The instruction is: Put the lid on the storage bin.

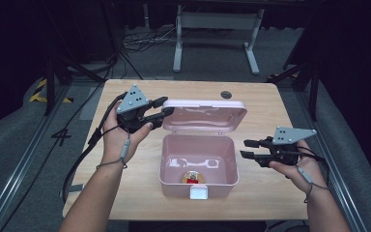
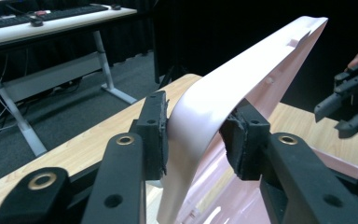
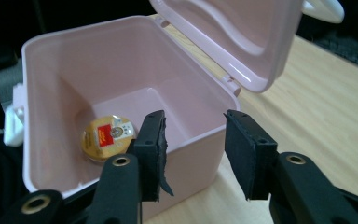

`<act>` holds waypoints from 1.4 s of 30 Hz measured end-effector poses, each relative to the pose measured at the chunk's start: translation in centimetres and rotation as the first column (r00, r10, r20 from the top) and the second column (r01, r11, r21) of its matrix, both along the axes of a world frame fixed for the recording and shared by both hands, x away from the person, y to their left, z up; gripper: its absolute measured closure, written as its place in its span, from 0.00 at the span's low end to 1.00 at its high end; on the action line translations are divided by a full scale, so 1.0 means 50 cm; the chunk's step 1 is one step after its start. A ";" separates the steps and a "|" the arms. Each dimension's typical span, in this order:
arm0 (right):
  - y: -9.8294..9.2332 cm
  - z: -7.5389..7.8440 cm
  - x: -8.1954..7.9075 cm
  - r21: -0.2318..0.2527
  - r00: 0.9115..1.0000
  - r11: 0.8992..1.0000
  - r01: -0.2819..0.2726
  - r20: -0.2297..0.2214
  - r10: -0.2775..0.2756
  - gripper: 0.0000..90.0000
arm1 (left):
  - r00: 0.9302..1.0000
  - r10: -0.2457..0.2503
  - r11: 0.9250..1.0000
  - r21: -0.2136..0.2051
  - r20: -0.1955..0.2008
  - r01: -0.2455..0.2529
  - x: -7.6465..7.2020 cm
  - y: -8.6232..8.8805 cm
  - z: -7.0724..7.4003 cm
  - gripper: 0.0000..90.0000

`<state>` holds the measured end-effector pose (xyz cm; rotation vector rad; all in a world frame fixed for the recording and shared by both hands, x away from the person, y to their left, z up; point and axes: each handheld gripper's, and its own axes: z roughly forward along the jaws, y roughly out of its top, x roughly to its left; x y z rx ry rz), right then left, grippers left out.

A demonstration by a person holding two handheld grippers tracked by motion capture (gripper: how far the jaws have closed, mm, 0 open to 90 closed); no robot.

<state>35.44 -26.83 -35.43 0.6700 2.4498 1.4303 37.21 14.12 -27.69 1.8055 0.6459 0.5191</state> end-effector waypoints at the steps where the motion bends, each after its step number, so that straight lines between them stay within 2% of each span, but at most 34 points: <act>1: 0.000 0.004 -0.002 0.003 0.999 1.000 0.021 -0.026 -0.021 0.70 | 1.000 -0.001 1.000 0.005 0.004 0.001 -0.005 0.000 -0.001 0.69; 2: 0.002 0.007 -0.005 0.010 1.000 1.000 0.027 -0.013 -0.027 0.72 | 1.000 -0.003 1.000 0.005 0.006 0.003 -0.009 0.000 -0.003 0.68; 6: 0.008 0.020 -0.015 0.064 1.000 0.998 0.021 -0.009 -0.020 0.83 | 1.000 -0.013 1.000 0.001 0.010 0.013 -0.017 0.004 -0.009 0.67; 10: 0.008 0.035 -0.027 0.115 1.000 0.993 0.023 0.002 -0.024 0.99 | 1.000 -0.024 1.000 -0.001 0.010 0.024 -0.025 0.007 -0.014 0.65; 11: 0.008 0.042 -0.030 0.122 1.000 0.992 0.023 0.019 -0.025 1.00 | 1.000 -0.026 1.000 0.001 0.004 0.026 -0.028 0.006 -0.015 0.65; 16: 0.014 0.055 -0.035 0.172 1.000 0.985 -0.002 0.023 -0.002 1.00 | 0.999 -0.047 0.998 0.038 -0.015 0.047 -0.039 0.003 -0.022 0.62; 20: 0.020 0.050 -0.026 0.175 1.000 0.984 -0.006 0.011 0.004 1.00 | 0.998 -0.057 0.996 0.061 -0.014 0.057 -0.048 0.001 -0.026 0.60; 26: 0.023 0.050 -0.019 0.197 1.000 0.980 -0.019 0.003 0.019 1.00 | 0.997 -0.066 0.994 0.088 -0.035 0.069 -0.057 -0.005 -0.040 0.55; 27: 0.024 0.050 -0.019 0.202 1.000 0.979 -0.020 0.001 0.020 1.00 | 0.996 -0.072 0.993 0.093 -0.048 0.076 -0.057 -0.005 -0.041 0.56; 28: 0.024 0.050 -0.019 0.203 1.000 0.979 -0.022 -0.002 0.023 1.00 | 0.995 -0.079 0.992 0.093 -0.061 0.085 -0.058 -0.006 -0.044 0.56; 36: 0.030 0.050 -0.017 0.219 0.999 0.975 -0.040 -0.013 0.044 1.00 | 0.994 -0.074 0.990 0.113 -0.086 0.084 -0.066 0.001 -0.050 0.49; 38: 0.031 0.050 -0.016 0.221 0.999 0.974 -0.041 -0.013 0.045 1.00 | 0.992 -0.074 0.990 0.112 -0.105 0.086 -0.068 0.006 -0.051 0.44; 42: 0.031 0.051 -0.015 0.225 0.999 0.973 -0.044 -0.014 0.048 1.00 | 0.987 -0.087 0.991 0.089 -0.132 0.099 -0.073 0.016 -0.050 0.43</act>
